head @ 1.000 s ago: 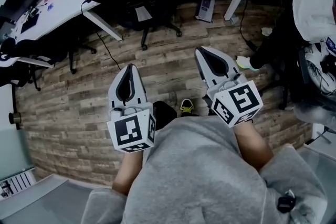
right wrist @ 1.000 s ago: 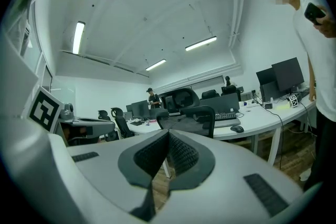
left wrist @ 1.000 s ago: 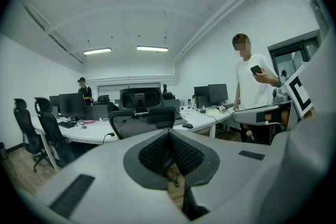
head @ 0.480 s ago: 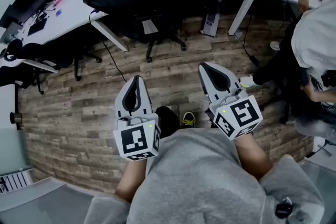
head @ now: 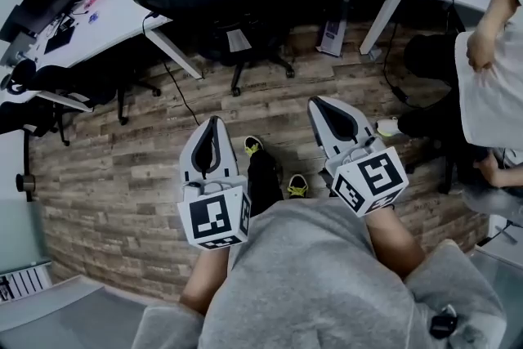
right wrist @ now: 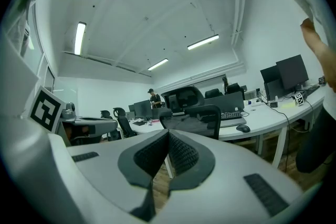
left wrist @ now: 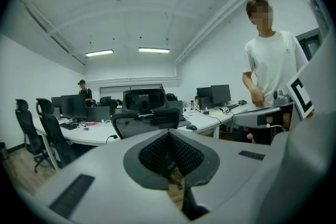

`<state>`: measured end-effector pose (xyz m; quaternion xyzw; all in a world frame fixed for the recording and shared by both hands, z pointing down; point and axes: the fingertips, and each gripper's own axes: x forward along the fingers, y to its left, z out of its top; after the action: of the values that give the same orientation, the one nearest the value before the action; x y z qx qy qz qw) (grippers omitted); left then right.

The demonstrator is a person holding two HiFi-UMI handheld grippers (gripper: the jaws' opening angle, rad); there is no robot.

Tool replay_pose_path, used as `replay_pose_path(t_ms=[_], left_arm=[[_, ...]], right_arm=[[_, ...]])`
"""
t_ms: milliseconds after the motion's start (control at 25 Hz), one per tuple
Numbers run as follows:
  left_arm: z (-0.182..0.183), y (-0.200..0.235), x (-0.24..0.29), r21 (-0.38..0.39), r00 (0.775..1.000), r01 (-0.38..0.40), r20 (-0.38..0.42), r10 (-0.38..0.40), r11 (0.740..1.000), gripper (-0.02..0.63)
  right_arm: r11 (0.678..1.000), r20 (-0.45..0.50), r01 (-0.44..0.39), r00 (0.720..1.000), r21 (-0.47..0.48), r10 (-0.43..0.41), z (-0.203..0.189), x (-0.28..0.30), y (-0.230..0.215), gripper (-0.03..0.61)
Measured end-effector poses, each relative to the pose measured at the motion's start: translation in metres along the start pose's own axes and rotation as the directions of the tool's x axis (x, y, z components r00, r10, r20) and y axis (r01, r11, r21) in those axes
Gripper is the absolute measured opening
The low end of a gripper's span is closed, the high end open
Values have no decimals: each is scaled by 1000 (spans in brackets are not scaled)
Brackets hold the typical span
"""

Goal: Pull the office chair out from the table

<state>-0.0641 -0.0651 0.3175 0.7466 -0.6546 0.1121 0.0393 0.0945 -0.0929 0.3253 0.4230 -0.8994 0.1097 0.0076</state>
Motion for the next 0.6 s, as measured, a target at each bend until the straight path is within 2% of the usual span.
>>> replay_pose_path(t_ms=[600], left_arm=[[-2, 65, 86, -47, 1000, 17, -14, -17, 999, 11]], right_arm=[[999, -33, 30, 999, -29, -31, 11, 99, -24, 29]])
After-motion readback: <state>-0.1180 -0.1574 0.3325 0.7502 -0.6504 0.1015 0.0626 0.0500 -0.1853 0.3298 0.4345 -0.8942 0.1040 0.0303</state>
